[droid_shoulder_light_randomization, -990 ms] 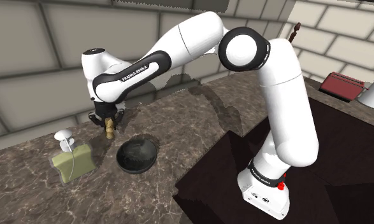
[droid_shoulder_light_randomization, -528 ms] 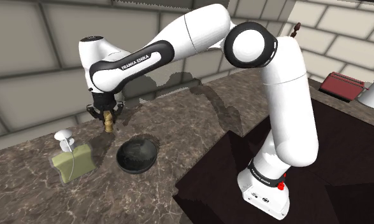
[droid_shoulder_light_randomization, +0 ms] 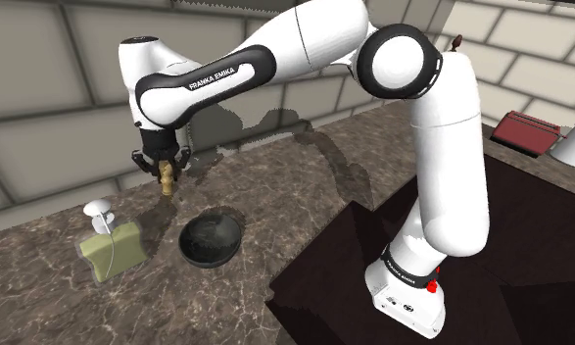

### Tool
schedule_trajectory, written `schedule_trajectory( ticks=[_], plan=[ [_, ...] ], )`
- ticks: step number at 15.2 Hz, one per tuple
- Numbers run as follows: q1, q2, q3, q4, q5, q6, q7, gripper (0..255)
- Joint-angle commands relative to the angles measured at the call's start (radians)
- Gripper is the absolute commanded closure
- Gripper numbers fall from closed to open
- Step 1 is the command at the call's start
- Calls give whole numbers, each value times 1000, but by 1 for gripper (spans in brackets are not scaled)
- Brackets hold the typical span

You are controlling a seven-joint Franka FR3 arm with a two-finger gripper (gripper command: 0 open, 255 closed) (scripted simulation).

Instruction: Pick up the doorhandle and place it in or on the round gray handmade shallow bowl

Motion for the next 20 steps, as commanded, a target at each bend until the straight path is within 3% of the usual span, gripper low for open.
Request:
schedule_trajectory(
  ticks=[1, 12, 20],
  plan=[
    [-10, -58, 10, -91, 11, 34, 10, 255],
    [-45, -466, 97, -667, 161, 230, 32, 255],
    [-34, -385, 83, -695, 106, 330, 70, 255]
  ],
)
